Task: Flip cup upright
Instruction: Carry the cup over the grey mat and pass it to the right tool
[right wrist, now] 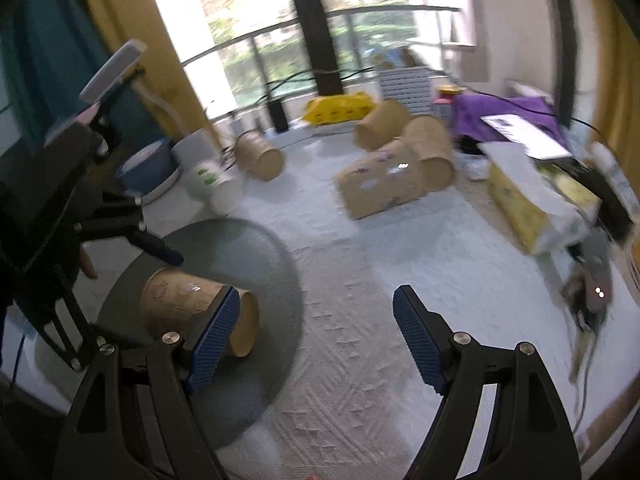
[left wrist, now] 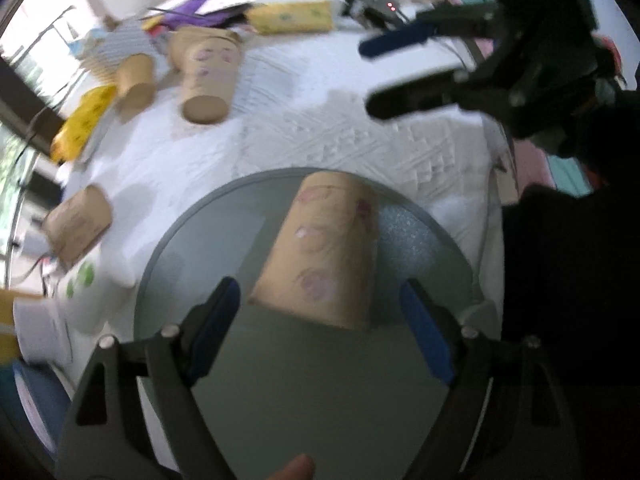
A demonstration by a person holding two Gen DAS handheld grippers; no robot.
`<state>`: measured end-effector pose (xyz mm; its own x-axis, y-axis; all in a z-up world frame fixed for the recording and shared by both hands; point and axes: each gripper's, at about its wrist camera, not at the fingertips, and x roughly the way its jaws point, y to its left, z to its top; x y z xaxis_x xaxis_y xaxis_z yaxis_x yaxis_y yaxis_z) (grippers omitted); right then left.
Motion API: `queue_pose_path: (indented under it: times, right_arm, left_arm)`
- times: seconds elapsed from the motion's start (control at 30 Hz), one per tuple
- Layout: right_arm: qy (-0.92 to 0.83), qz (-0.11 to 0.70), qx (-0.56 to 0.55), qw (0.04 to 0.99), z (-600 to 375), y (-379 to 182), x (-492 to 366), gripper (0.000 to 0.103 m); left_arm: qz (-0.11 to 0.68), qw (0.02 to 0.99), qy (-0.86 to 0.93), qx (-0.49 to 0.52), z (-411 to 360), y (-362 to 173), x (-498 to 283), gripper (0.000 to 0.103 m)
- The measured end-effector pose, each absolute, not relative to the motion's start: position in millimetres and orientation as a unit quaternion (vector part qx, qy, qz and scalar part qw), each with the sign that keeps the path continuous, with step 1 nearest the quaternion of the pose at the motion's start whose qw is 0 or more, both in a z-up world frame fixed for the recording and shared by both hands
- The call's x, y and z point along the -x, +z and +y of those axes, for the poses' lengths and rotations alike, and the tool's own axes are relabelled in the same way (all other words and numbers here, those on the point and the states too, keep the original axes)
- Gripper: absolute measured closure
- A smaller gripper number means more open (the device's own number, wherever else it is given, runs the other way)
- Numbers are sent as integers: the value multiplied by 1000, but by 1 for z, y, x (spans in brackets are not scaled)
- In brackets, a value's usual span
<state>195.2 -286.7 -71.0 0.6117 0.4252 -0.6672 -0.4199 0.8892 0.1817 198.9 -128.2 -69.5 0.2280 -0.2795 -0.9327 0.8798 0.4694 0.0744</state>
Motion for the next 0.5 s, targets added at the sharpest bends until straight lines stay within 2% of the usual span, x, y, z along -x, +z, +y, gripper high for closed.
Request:
queue_pose_path:
  times: [0.27,0.5]
  right_arm:
    - [345,386,159,841,-229,-56,-209,22]
    - [438,429,275,740,-176,-68,-208,22]
  left_arm:
    - [438,816,-327,-187,-61,-51,-168,20]
    - [410,874,-252,-67,-4,-49,-131,20]
